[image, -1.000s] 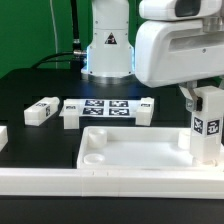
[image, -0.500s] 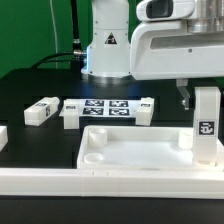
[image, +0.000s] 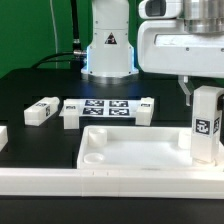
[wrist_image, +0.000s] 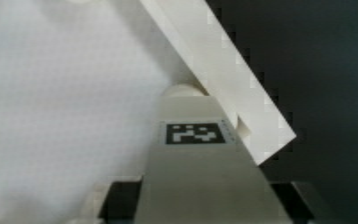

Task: Assemble desk

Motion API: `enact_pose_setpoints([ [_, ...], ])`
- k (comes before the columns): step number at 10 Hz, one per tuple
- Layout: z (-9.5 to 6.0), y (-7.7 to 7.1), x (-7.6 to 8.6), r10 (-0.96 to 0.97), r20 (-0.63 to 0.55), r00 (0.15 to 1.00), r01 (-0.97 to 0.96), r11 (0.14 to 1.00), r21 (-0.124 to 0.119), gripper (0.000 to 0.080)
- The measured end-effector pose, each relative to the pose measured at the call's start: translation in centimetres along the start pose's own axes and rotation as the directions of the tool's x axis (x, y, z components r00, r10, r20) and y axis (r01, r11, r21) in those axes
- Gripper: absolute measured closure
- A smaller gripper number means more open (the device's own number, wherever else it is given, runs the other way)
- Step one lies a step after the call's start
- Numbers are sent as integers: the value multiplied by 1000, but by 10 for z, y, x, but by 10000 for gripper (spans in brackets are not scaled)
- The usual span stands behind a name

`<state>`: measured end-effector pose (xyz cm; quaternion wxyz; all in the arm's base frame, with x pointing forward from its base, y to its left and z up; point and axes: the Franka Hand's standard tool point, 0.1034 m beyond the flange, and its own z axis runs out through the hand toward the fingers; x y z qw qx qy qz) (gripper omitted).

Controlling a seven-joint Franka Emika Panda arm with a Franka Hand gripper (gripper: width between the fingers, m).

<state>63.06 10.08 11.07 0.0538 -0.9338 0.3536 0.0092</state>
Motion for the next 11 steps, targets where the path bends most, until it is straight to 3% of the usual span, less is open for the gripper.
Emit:
enact_pose_setpoints([
  [2,1,0,0,60,-1,998,-60,998,2,509],
  [3,1,0,0,35,-1,999,-35,999,2,429],
  [4,1,0,-1,-4,-1,1000,4,1000,1,246],
  [5,1,-1,-2,-51,-2,999,51,999,-3,246],
  [6,0,-2,-3,-143,-8,990,143,989,-20,170],
  [7,0,-4,-5,-266,-16,964,265,963,-37,156],
  [11,0,-4,-5,-529,-6,848,529,848,-41,150],
])
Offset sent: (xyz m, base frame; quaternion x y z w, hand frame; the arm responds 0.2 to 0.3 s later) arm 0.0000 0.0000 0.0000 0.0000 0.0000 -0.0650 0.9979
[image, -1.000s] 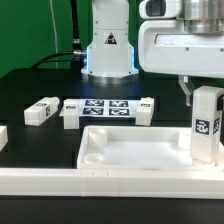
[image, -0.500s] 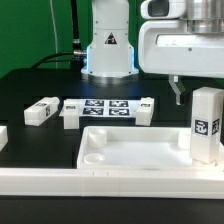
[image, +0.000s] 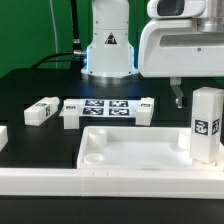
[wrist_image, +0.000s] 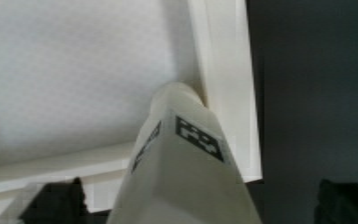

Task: Assemble desk

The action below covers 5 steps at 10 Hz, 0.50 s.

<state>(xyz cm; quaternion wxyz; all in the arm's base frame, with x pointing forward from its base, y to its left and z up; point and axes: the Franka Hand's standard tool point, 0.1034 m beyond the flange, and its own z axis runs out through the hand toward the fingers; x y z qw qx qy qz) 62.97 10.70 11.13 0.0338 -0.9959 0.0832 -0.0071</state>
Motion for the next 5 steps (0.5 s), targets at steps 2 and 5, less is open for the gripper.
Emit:
enact_pose_setpoints([
  [2,0,-1,0,-221,-4,975,221,975,-28,150],
  [5,3,-2,0,-479,-18,878,478,877,-48,150],
])
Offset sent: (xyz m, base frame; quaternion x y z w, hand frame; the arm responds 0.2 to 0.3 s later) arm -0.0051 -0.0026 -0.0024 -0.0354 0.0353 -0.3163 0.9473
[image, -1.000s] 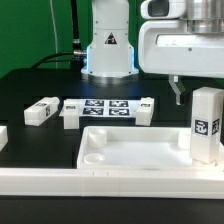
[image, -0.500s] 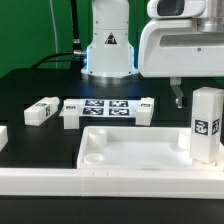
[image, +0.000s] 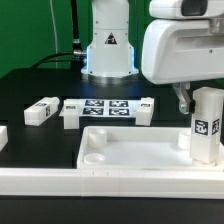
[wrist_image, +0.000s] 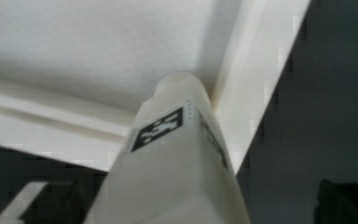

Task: Assemble desk

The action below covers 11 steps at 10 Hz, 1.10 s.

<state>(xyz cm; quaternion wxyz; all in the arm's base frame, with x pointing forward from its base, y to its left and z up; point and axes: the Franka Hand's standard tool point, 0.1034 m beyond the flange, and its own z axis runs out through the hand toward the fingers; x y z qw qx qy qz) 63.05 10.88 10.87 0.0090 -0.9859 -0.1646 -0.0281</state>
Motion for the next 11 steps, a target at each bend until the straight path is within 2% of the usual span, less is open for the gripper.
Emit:
enact_pose_setpoints([
  [2,0,1,0,-166,0,986,166,986,0,150],
  [4,0,1,0,-215,0,977,215,977,0,150],
  [6,0,1,0,-215,0,977,215,977,0,412],
  [7,0,2,0,-214,0,977,214,977,0,512],
  [11,0,2,0,-165,0,986,165,986,4,511],
])
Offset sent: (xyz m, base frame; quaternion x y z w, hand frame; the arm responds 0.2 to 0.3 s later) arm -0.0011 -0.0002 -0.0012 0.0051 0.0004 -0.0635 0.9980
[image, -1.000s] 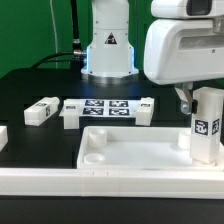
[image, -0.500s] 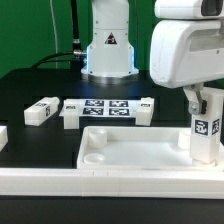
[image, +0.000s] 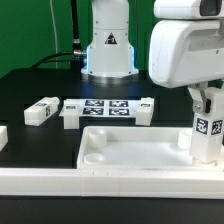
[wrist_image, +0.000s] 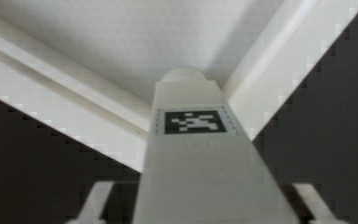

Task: Assemble desk

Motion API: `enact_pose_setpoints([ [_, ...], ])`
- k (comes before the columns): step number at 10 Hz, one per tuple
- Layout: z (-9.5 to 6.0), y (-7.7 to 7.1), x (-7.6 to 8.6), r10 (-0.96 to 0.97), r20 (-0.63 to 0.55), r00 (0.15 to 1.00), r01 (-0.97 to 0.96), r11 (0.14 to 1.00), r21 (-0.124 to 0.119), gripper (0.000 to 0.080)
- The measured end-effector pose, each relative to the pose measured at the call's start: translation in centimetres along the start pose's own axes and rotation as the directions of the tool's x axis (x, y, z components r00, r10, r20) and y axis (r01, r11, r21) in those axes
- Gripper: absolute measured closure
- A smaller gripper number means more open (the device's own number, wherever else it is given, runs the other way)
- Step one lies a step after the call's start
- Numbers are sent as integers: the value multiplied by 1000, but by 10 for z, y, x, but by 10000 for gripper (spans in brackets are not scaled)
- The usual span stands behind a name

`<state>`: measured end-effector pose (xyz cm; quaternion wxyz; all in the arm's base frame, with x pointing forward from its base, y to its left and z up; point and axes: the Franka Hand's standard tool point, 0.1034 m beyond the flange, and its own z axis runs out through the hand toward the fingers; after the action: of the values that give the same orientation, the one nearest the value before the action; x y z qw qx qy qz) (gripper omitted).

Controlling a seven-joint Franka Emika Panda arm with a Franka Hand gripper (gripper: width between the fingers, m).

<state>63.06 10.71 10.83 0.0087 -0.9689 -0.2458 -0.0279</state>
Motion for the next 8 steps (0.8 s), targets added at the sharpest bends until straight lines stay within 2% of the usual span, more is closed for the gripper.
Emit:
enact_pose_setpoints([
  [1,0,0,-2,141,8,990,-141,990,16,511],
  [4,1,3,-2,447,15,894,-447,894,27,511],
  [8,2,2,-2,706,18,708,-706,708,12,509],
])
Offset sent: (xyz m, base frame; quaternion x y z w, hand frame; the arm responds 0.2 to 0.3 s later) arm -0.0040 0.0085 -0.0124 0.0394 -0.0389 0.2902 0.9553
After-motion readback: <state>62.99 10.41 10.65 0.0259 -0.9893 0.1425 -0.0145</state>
